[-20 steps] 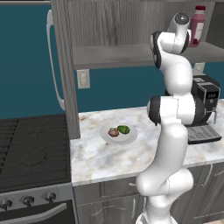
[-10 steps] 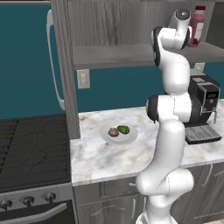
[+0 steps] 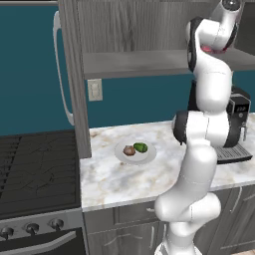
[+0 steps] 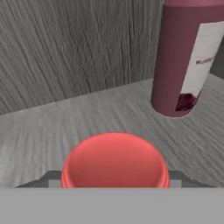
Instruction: Pick the avocado and bread from the counter and place them on the plate. Then pick the jam from the cabinet and place it next to the plate. Lastly close the cabinet door.
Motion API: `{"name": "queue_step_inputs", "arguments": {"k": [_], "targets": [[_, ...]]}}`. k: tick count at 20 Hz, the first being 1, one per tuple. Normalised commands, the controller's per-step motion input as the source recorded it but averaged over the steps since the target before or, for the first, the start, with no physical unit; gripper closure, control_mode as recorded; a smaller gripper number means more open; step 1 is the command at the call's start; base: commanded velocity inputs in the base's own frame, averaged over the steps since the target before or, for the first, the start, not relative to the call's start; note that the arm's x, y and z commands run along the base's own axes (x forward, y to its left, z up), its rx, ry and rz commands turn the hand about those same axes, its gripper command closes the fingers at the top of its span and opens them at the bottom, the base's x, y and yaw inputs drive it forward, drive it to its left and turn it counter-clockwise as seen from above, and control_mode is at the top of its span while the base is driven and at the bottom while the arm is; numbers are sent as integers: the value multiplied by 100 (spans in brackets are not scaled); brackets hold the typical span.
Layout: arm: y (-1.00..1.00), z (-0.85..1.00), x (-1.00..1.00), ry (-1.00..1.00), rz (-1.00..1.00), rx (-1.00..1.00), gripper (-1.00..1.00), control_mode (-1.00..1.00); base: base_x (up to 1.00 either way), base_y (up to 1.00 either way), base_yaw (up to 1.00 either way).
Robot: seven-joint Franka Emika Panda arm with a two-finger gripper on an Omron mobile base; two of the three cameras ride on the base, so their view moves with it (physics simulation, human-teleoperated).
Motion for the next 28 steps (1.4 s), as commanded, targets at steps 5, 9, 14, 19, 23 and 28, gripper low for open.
{"name": "queue_step_inputs", "arguments": {"k": [5, 9, 14, 19, 23, 28], "targets": [[0, -39, -100, -25, 0, 0, 100, -100, 0, 0, 0], [0, -63, -100, -23, 0, -2, 100, -100, 0, 0, 0], [1, -10, -100, -16, 5, 0, 100, -100, 0, 0, 0], [16, 33, -100, -15, 10, -1, 100, -100, 0, 0, 0], [24, 38, -96, -4, 12, -3, 100, -100, 0, 0, 0], [32, 9, -65, 1, 14, -5, 100, -100, 0, 0, 0]]}}
